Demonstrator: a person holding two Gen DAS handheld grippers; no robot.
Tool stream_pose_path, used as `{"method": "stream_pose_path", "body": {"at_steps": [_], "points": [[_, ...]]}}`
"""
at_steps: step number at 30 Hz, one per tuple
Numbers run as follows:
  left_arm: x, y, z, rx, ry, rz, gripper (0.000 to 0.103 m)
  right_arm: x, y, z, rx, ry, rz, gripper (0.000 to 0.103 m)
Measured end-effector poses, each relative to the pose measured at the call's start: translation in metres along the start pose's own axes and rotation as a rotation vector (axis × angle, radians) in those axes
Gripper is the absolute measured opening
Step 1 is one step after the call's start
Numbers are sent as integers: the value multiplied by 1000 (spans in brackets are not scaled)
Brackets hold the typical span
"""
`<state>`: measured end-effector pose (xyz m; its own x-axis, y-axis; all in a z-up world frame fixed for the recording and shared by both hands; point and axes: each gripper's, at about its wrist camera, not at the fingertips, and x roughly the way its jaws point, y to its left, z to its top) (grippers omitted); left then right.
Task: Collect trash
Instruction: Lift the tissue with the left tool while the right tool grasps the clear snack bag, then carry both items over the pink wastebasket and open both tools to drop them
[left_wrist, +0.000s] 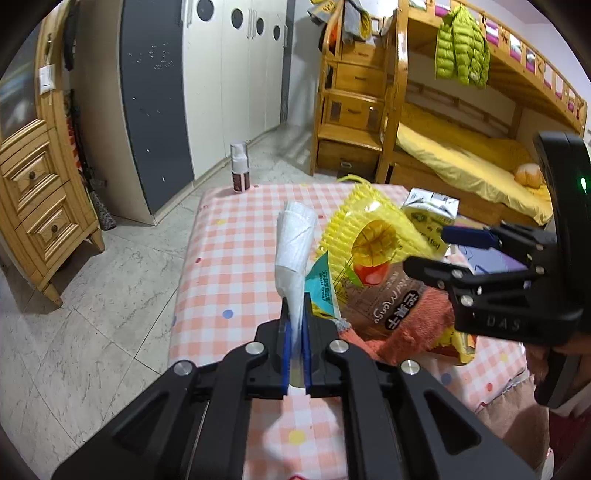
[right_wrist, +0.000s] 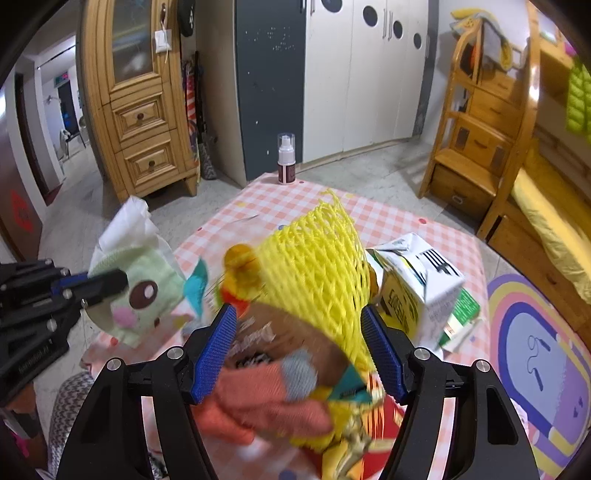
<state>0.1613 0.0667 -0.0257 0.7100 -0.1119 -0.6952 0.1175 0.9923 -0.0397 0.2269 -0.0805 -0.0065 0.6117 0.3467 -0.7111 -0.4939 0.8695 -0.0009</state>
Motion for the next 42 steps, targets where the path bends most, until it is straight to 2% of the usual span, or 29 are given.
{"method": "stream_pose_path", "body": {"at_steps": [3, 7, 9, 12, 13, 19, 23, 26, 33, 35, 42], "points": [[12, 1, 2, 10, 17, -2, 3, 11, -4, 7, -14, 9, 38, 57], [21, -1, 3, 12, 31, -3, 3, 17, -1, 8, -47, 36, 83, 36], [21, -2, 4, 12, 32, 0, 3, 15, 0, 7, -58, 43, 98, 31], [15, -2, 7, 5, 24, 6, 3, -2, 2, 8, -74, 12, 110, 14], [11, -2, 9, 4, 17, 13, 3, -7, 3, 10, -79, -5, 98, 12], [-24, -2, 22, 6, -51, 38, 3, -67, -1, 24, -56, -173, 16, 11], [-54, -17, 28, 27, -106, 5, 3, -112, -13, 18, 8, -260, -24, 11], [-66, -35, 27, 60, -129, -33, 3, -144, -24, 1, 53, -309, -68, 11], [-68, -85, 24, 113, -122, -170, 3, -184, -68, -55, 178, -309, -191, 11], [-68, -103, 21, 137, -120, -213, 3, -191, -82, -75, 208, -298, -261, 11], [-32, -199, 8, 282, -54, -394, 3, -196, -141, -138, 376, -228, -412, 11]]}}
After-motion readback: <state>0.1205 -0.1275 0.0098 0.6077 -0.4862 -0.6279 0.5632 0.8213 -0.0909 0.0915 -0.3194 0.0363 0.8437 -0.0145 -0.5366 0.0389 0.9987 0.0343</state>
